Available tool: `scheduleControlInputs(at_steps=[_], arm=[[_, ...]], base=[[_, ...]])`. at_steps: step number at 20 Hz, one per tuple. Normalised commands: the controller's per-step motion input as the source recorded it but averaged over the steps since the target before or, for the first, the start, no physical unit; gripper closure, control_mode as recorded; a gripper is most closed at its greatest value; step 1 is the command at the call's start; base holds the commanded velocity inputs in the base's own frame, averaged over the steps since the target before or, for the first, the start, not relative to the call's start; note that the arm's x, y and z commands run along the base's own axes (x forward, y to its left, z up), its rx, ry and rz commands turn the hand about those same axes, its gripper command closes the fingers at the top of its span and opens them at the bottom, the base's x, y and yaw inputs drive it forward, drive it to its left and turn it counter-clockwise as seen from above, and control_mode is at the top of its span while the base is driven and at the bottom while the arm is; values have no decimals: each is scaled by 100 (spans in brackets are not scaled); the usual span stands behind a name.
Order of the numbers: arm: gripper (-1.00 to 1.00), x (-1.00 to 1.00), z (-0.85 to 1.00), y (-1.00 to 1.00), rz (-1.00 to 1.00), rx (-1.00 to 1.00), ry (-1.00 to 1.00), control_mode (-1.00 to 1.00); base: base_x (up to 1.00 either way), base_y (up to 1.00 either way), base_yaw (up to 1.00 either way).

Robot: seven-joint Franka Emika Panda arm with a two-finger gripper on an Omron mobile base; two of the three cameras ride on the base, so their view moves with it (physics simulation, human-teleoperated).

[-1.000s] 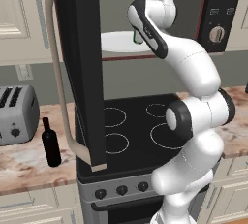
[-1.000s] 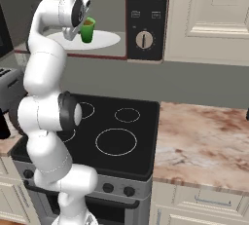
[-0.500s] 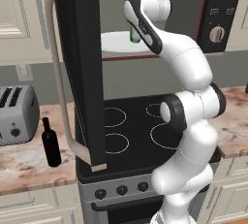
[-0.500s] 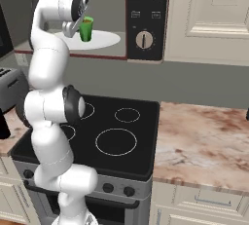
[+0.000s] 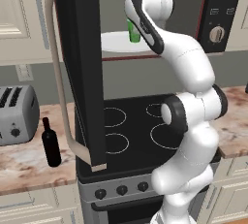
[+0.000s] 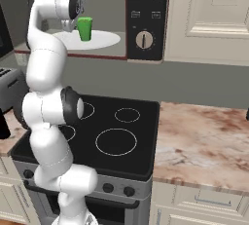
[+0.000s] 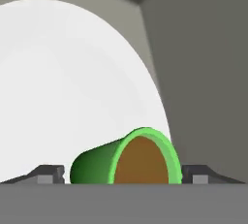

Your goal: Place the microwavable item in the microwave. Then, close the microwave door and press the start button.

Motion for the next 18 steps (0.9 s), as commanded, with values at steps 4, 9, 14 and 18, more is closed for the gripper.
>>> scheduleControlInputs(at_steps=[4,9,14,18], arm=[[-100,-74,-9,0,4,-4,-37,-100],[-100,-100,-68,0,3,-12,-37,-100],[-100,-100,-69,9,1,-20,-33,-100],[-100,-99,-69,20,0,-33,-32,-100]], base=[[0,0,0],[0,0,0],[0,0,0],[0,0,0]])
